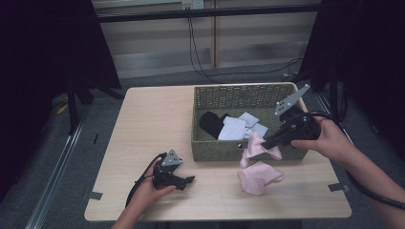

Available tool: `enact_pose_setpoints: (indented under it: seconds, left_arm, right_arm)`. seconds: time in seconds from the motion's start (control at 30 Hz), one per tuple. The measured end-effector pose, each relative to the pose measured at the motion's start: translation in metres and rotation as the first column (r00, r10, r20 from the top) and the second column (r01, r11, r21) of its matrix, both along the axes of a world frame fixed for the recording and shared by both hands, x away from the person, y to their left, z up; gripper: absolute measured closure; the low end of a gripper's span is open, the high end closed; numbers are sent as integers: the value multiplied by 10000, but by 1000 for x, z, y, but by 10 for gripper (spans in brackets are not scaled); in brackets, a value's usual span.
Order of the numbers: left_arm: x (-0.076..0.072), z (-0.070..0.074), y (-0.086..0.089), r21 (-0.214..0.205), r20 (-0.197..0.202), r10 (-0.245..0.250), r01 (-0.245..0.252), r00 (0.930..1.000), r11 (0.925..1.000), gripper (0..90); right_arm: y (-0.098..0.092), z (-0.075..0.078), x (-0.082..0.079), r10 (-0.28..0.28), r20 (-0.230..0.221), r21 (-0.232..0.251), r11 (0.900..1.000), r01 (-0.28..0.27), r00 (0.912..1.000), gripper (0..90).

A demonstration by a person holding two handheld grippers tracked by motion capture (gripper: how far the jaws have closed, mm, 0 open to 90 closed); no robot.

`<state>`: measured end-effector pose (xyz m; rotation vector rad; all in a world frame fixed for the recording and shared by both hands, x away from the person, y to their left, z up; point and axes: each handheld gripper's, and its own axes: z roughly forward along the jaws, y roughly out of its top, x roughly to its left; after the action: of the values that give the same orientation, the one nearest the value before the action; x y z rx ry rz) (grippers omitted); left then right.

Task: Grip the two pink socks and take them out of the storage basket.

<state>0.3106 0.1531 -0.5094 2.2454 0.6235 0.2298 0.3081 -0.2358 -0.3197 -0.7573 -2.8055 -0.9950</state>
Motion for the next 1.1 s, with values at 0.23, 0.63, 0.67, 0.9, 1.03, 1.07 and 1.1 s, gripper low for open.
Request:
enact_pose_setpoints:
  seconds: [0.23,0.63,0.67,0.9,1.03,1.07,1.1]
  left_arm:
    - [0,0,0,8,-8,1,-1,10000,10000,152]
    - [0,0,0,9,-5,-2,2,10000,10000,152]
    - [0,0,0,11,-6,-3,3,10000,10000,152]
    - [0,0,0,13,-5,-2,2,10000,10000,153]
    - [0,0,0,13,-7,0,0,10000,10000,153]
    - [0,0,0,16,-5,-2,2,10000,10000,153]
    - [0,0,0,13,-5,-2,2,10000,10000,153]
  right_arm:
    - [8,-13,0,156,-59,62,9999,-156,9999,866]
    - [24,-30,2,379,-232,-112,9992,-382,9990,863]
    - [26,-31,2,403,-194,-169,9990,-406,9990,854]
    - [34,-39,1,385,-309,-364,9986,-396,9988,687]
    - [32,-39,0,329,-210,-395,9987,-337,9992,649]
    - [31,-39,-1,247,-205,-375,9990,-255,9995,631]
    - [29,-40,-2,228,-224,-357,9991,-236,9995,627]
